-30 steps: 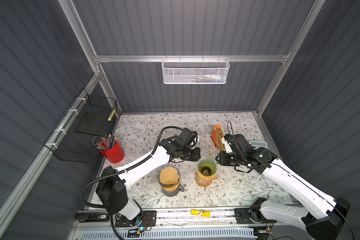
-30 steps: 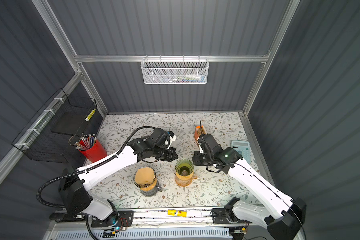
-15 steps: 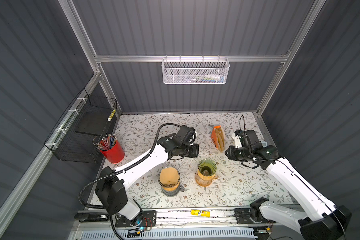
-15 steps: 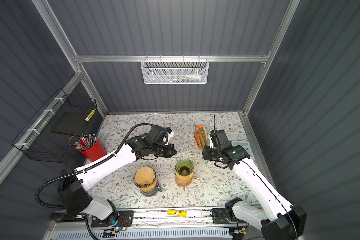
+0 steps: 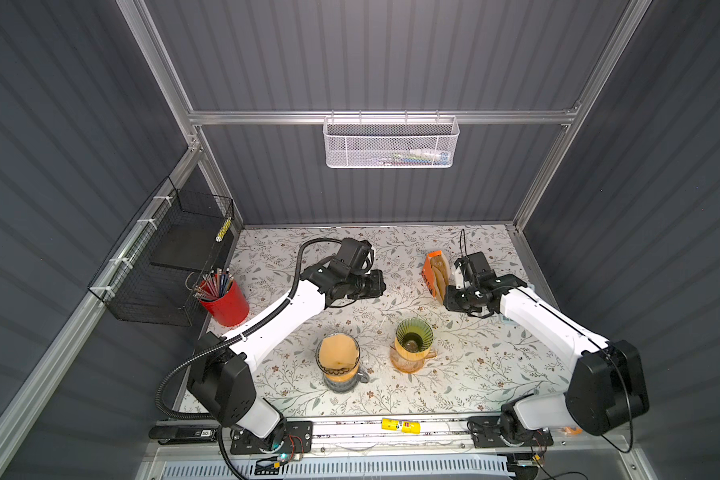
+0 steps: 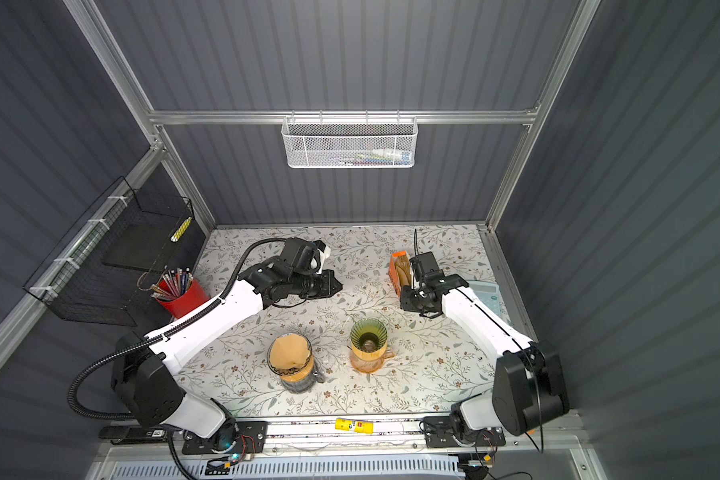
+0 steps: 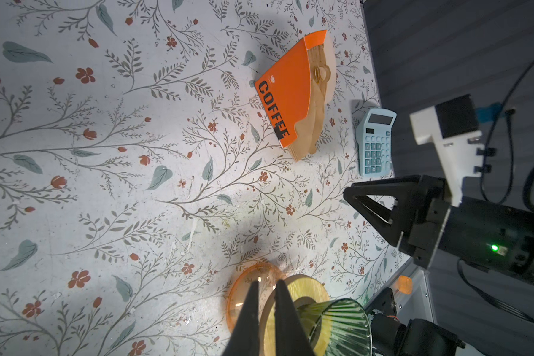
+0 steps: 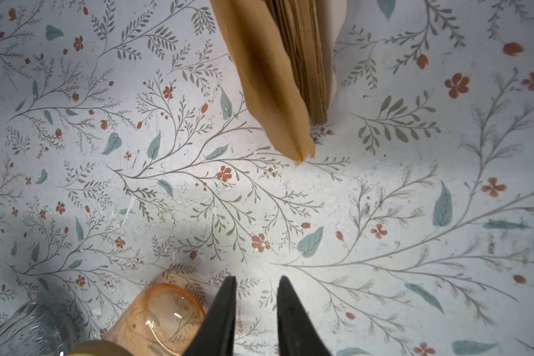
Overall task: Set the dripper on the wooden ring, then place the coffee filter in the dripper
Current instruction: 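Release the dripper and move the right gripper to the orange COFFEE filter box, then pinch the front paper filter in the box with the right gripper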
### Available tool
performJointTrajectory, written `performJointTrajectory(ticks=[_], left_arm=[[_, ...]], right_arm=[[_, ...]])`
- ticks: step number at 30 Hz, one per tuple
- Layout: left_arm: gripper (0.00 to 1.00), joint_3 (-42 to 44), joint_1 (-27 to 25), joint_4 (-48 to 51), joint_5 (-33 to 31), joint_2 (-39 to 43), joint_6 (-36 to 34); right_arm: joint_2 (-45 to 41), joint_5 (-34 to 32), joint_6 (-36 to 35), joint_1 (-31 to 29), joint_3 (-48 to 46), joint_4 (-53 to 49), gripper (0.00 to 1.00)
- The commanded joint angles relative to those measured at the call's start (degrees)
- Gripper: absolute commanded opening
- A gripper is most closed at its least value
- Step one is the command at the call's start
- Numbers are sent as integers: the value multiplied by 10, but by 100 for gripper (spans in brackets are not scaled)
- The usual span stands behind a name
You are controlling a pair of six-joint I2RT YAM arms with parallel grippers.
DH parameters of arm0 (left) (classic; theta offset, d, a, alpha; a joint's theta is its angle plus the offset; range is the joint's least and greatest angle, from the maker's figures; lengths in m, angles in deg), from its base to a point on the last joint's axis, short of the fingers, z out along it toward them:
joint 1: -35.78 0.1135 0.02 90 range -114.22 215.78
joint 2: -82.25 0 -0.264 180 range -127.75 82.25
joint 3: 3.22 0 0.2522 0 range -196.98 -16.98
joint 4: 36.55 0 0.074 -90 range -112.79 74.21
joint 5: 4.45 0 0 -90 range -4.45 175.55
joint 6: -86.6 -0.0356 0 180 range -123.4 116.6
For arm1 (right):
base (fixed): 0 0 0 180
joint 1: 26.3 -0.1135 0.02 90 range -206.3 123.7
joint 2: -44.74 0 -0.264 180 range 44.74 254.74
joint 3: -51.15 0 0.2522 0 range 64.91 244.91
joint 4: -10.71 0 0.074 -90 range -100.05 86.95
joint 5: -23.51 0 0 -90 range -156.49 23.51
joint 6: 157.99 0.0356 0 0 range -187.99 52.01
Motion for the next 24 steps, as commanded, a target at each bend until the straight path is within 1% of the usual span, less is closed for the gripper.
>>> performJointTrajectory(ticks=[1,5,14,15,17,24], left_arm=[[14,-12,14,-28,18,-11,4],[14,-17,29,-46,41,-24,10],[15,-25,58,-66,65,-51,19],[15,-25,62,-68,85,-54,22],[14,-26,71,-72,98,-59,25],[14,-29,83,-71,107,-69,24]], right_arm=[[32,-12,-25,4,28,28,26],[67,-13,-34,5,52,30,25],[97,-17,-36,12,76,39,26],[99,-17,-36,13,77,39,26],[103,-19,-36,14,80,41,27],[122,-26,-39,17,98,43,28]])
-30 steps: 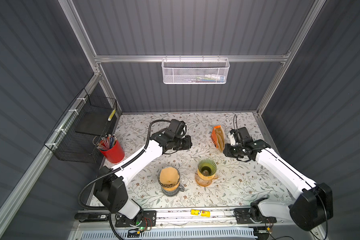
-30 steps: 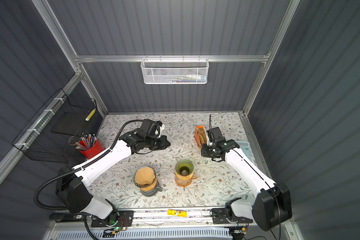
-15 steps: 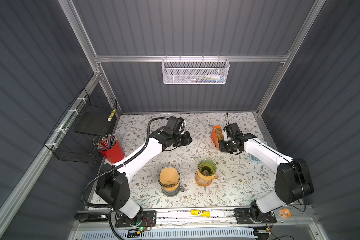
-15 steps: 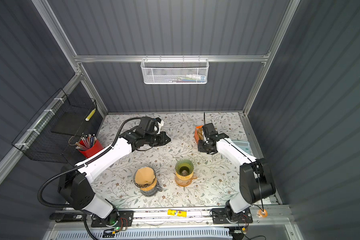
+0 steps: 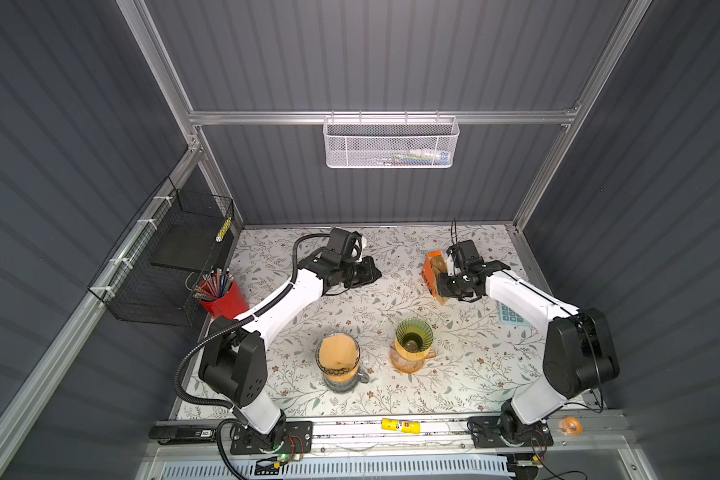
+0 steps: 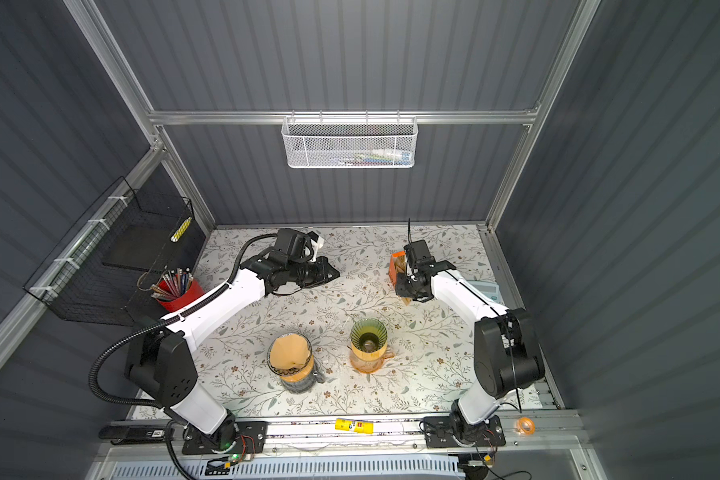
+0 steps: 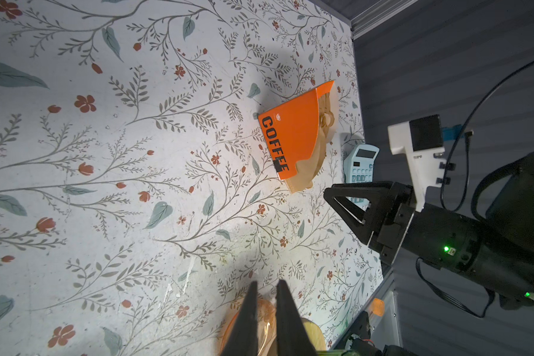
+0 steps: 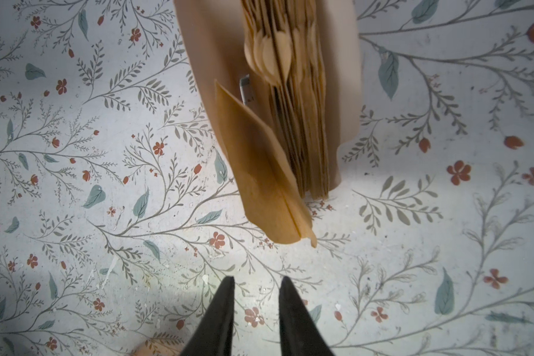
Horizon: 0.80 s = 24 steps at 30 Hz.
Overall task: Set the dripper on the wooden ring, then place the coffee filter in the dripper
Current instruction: 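Pinch the front paper filter in the box with the right gripper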
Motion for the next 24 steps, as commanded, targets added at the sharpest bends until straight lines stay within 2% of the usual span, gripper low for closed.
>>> performJointTrajectory(ticks=[1,13,24], left_arm=[[14,-18,5,-1,20,-9,4],[14,-12,10,1,21,-5,2],[13,-3,15,-6,23,-8,4]], right_arm=[[11,-10,-7,3,18,4,29],[48,-26,-22,4,44,10,26],[76,-10,-25,4,66,2,24]])
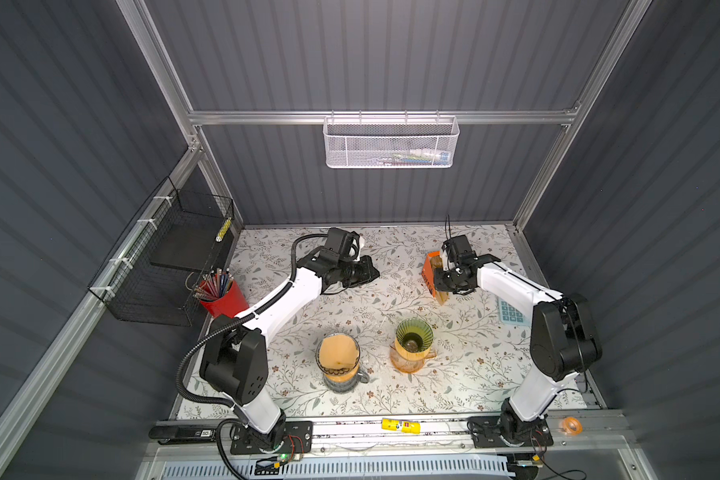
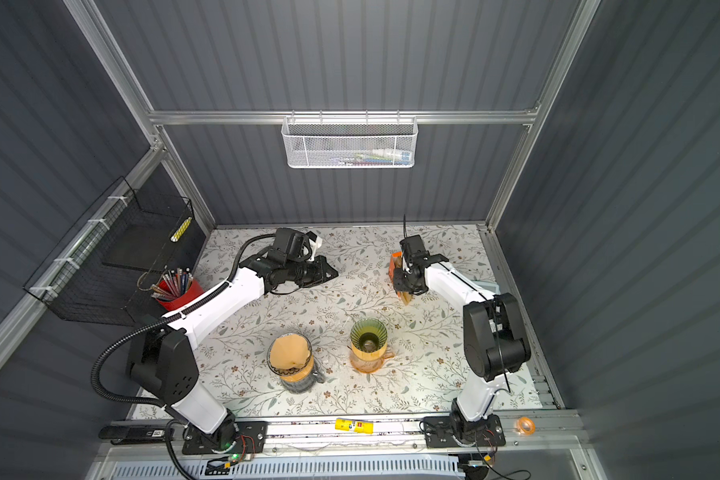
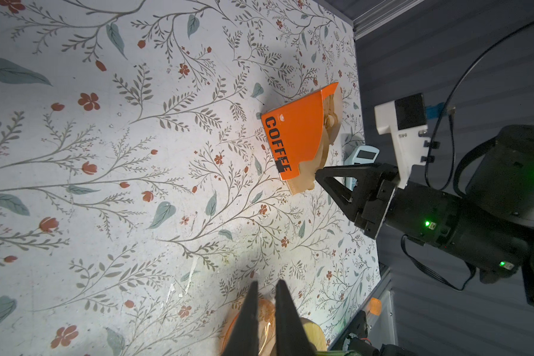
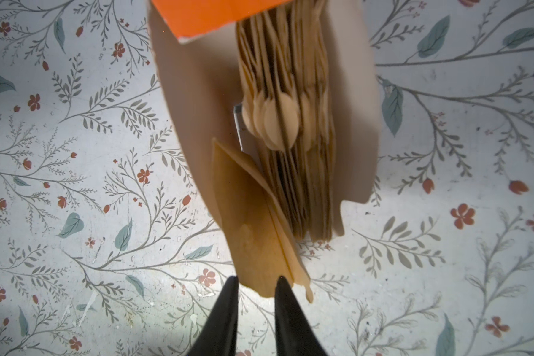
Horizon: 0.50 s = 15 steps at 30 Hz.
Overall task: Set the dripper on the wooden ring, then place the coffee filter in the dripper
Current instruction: 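Pinch the front paper filter in the box with the right gripper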
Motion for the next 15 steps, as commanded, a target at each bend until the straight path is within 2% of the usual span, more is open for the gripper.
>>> performJointTrajectory(ticks=[1,15], left_arm=[[13,-1,6,-7,12,-4,4],[13,18,12,-20,17,0,8]], right_arm=[[12,5,-4,2,16,-9,24],[-8,16,9,1,6,-13,26]])
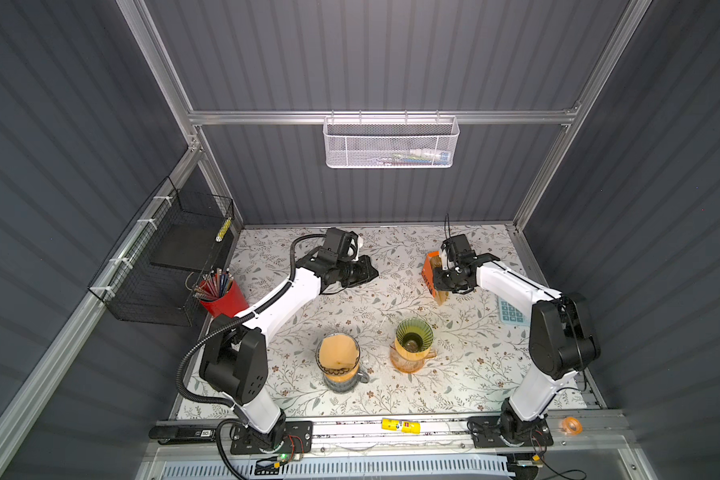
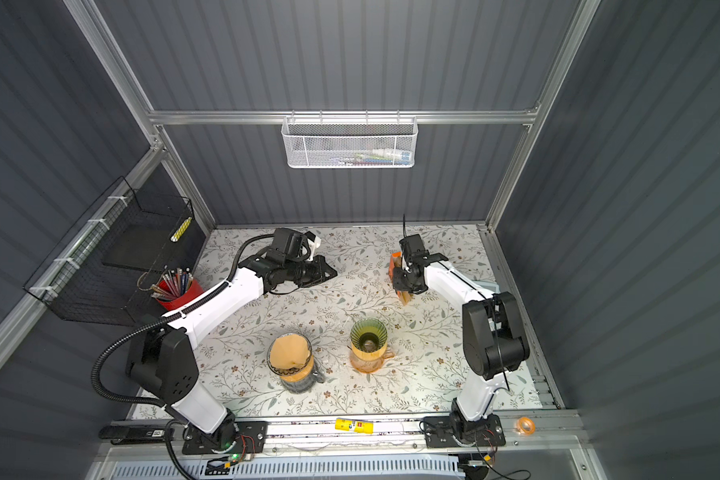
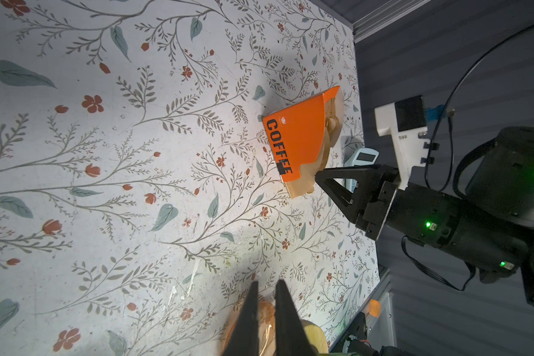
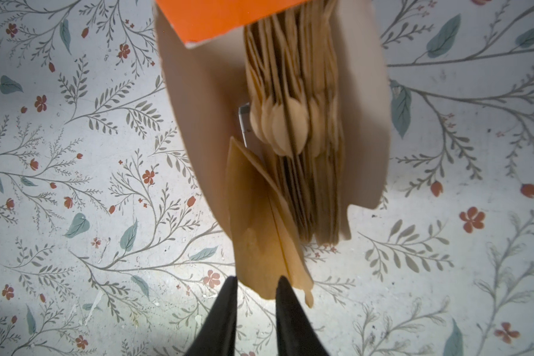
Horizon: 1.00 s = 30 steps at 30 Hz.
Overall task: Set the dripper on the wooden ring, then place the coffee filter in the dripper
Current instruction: 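Pinch the front paper filter in the box with the right gripper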
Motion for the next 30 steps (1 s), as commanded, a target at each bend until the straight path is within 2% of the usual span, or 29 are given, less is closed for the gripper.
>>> performJointTrajectory(ticks=[1,12,23,27,30], left_arm=[[13,9,5,-8,11,0,7],[13,17,6,-11,11,8,8],[13,18,7,-11,13,4,8],[13,18,9,-11,13,2,8],[13,19,9,-12,13,3,9]], right_arm=[[-13,8,7,1,1,-10,26],[1,18,15,0,4,-8,26],[39,6,11,-2,28,-13,22],[46,3,10,-3,35,-14,17],[47,0,10,-3,38,-18,9]])
